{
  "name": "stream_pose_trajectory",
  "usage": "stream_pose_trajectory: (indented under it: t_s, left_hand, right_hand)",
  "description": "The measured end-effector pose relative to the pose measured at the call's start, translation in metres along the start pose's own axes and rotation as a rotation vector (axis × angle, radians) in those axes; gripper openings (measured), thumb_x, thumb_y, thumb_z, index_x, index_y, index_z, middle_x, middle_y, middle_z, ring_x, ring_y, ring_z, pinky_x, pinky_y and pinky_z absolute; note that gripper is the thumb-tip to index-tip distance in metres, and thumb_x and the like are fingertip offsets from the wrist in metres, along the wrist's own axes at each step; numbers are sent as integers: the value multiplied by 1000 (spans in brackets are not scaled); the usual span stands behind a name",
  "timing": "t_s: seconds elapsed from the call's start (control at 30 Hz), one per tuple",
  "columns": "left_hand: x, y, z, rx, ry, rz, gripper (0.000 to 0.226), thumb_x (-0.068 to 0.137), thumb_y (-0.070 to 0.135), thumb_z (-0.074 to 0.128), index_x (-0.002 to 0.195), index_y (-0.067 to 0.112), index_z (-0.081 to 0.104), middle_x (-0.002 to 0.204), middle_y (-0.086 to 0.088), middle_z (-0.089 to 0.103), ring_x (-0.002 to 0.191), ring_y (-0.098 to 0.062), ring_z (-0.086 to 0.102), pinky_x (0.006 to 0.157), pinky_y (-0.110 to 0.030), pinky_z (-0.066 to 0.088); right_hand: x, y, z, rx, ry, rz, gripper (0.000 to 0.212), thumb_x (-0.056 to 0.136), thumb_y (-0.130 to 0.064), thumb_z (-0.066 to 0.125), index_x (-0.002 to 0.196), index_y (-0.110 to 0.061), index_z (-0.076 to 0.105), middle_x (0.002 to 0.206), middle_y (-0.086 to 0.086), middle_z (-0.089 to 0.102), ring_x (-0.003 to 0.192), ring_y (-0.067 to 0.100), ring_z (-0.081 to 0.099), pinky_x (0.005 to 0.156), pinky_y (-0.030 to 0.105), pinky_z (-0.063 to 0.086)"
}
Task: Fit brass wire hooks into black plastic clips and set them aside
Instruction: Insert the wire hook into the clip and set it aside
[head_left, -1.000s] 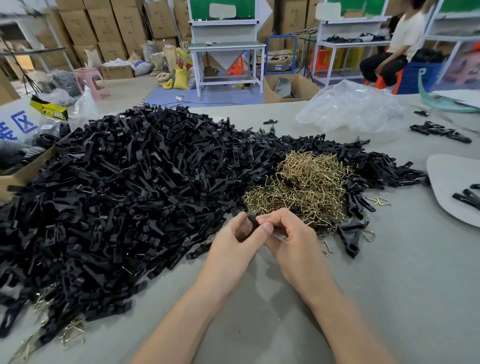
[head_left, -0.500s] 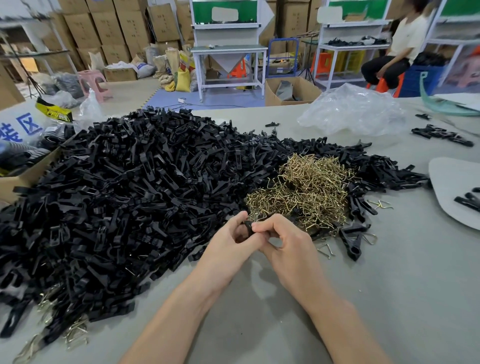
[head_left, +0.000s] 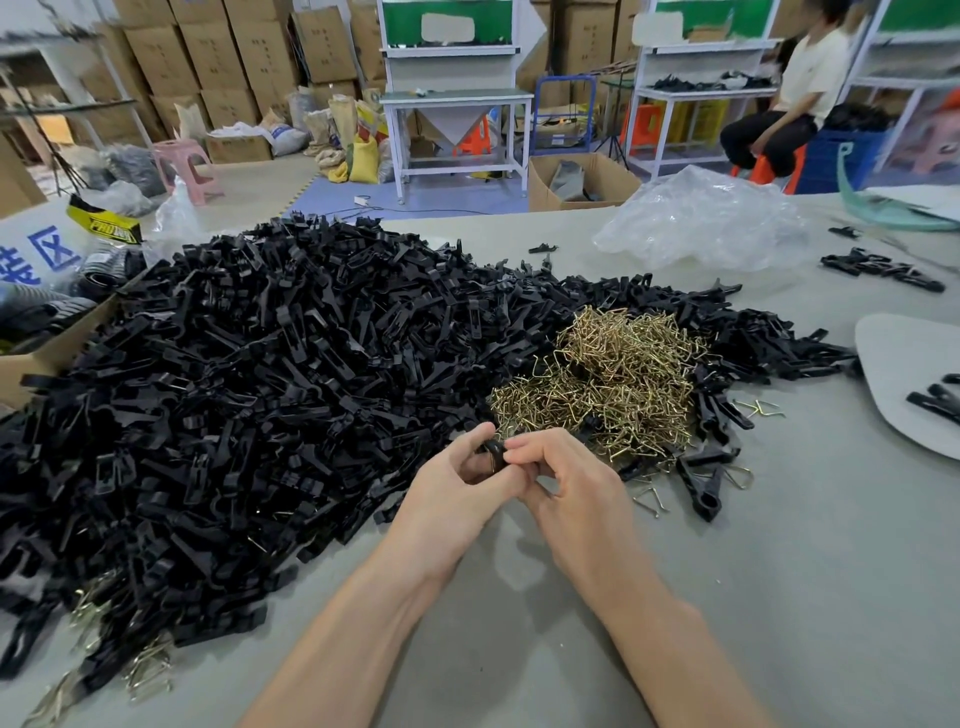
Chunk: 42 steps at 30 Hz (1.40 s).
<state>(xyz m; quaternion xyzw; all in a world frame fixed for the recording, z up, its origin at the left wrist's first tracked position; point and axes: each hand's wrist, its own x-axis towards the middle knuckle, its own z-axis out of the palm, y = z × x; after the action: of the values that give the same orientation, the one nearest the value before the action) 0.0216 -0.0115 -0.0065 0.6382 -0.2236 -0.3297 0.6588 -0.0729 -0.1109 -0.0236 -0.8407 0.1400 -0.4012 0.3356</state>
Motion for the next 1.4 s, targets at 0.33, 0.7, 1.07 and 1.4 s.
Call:
stream_pose_trajectory:
  t_s: [0.33, 0.7, 1.07, 1.4]
  left_hand:
    - [3, -2, -2, 47, 19, -22, 90, 57, 44, 81, 140, 23, 54, 70, 21, 59, 71, 4, 58, 80, -19, 41]
    - [-1, 2, 2, 173, 65, -1, 82, 65, 48, 78, 141, 29, 53, 78, 11, 59, 72, -3, 54, 75, -21, 40]
    - [-12, 5, 5, 279, 42, 189, 64, 85, 37, 75, 142, 34, 46, 100, 17, 72, 94, 7, 65, 83, -6, 43]
    - [-19, -2, 12, 503, 137, 382, 36, 82, 47, 74, 112, 47, 54, 98, 24, 65, 97, -3, 62, 79, -14, 47]
  right_hand:
    - [-1, 2, -1, -16, -19, -28, 26, 83, -1, 77, 94, -20, 64, 116, -12, 64, 99, 1, 63, 80, 23, 52]
    - [-1, -1, -1, 10, -29, 26, 35, 84, -4, 77, 96, -31, 59, 113, -28, 64, 101, -2, 64, 82, 23, 52]
    - [9, 0, -21, 592, 31, 347, 20, 91, -6, 71, 102, -22, 65, 101, -9, 76, 96, 7, 71, 81, 14, 51]
    - [12, 8, -24, 997, 24, 500, 25, 86, -24, 70, 109, -16, 69, 116, 15, 73, 107, 29, 70, 87, 28, 56]
